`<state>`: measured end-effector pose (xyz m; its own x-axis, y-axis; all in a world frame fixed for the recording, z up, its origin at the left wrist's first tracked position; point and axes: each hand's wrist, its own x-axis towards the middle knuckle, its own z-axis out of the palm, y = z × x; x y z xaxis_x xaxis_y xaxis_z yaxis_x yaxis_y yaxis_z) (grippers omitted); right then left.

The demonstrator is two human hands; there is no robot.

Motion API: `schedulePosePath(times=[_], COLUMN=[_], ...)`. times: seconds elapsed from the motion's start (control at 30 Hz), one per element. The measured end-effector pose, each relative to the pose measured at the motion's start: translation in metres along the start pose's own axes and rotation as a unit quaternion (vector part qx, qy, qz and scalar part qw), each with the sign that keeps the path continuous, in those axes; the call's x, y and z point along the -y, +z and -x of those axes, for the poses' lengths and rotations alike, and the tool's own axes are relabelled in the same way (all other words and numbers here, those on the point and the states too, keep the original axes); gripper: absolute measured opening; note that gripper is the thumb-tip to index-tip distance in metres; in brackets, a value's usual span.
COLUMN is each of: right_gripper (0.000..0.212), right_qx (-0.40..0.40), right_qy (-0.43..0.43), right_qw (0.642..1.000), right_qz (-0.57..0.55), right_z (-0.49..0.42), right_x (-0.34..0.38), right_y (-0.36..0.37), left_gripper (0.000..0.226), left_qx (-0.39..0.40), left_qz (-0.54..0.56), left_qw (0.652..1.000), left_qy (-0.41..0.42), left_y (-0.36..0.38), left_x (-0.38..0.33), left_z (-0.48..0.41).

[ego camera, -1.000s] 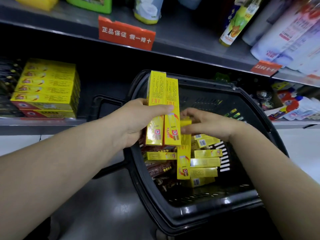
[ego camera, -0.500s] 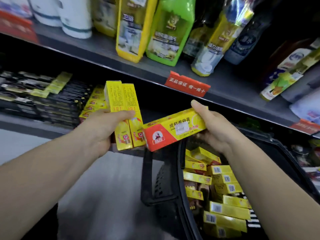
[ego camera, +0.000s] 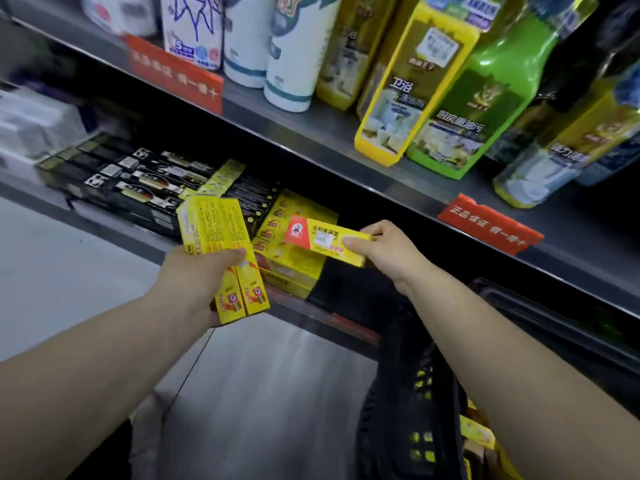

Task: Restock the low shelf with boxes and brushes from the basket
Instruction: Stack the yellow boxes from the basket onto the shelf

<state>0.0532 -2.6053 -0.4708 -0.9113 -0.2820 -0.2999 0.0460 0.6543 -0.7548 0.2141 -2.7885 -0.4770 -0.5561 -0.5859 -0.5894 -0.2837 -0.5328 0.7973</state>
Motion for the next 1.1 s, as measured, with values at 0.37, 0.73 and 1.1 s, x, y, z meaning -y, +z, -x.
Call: schedulePosePath(times=[0.37, 0.73, 1.1], right_gripper=[0.063, 0.06, 0.059], right_qx=[0.14, 0.125, 0.127], right_qy=[-0.099, -0.13, -0.118], right_qw=[0.907, 0.899, 0.906], right_qz=[0.384, 0.4, 0.387], right_z=[-0.051, -0.053, -0.052], right_x=[-0.011, -0.011, -0.011], right_y=[0.062, 0.066, 0.068], left_gripper=[0.016, 0.026, 0.03], left_qx=[-0.006, 0.002, -0.002], left_qz=[0.004, 0.002, -0.003], left_qw=[1.0, 1.0, 1.0], left_qy=[0.004, -0.008, -0.01], left_y=[-0.016, -0.007, -0.003], left_x=[-0.003, 0.0, 0.001], left_z=[-0.018, -0.02, -0.023])
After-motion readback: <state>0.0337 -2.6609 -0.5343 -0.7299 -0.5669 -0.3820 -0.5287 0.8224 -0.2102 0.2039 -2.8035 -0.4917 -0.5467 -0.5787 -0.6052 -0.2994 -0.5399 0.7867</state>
